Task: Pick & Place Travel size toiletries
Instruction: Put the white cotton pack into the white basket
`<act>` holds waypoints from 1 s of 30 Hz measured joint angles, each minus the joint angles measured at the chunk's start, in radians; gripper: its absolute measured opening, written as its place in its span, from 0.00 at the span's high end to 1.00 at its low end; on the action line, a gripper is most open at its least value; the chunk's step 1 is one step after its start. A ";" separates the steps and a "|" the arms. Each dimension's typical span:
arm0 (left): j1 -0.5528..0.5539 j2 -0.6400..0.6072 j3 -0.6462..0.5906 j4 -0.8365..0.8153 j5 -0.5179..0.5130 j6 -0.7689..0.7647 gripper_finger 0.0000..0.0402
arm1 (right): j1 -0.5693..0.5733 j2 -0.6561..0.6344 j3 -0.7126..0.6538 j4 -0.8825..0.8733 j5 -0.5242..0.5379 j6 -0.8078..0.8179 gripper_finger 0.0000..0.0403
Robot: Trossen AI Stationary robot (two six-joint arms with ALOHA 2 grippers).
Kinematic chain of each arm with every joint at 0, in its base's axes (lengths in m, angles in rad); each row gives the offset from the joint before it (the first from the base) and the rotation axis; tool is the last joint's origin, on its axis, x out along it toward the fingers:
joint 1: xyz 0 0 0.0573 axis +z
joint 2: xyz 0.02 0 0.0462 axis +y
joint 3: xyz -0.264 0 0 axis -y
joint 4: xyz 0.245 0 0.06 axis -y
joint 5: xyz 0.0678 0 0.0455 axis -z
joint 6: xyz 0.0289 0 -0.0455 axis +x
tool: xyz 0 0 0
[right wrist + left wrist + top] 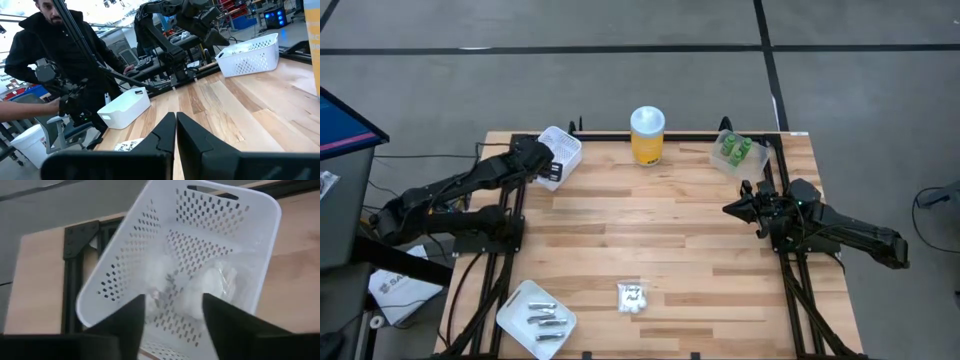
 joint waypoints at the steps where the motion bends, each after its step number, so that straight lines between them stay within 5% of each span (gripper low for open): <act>1: 0.000 0.000 0.000 0.001 0.016 -0.001 0.49 | 0.000 0.000 0.000 0.000 0.000 0.000 0.98; 8: -0.044 -0.009 0.000 0.107 0.272 -0.027 0.27 | 0.000 0.000 0.000 0.000 0.000 0.000 0.98; 16: -0.333 -0.042 0.000 0.296 0.471 -0.081 0.27 | 0.000 0.000 0.000 0.000 0.000 0.000 0.98; 24: -0.798 0.051 0.000 0.497 0.398 -0.198 0.31 | 0.000 0.000 0.000 0.000 0.000 0.000 0.98; 30: -0.992 0.233 0.000 0.718 0.370 -0.207 0.32 | 0.000 0.000 0.000 0.000 0.000 0.000 0.98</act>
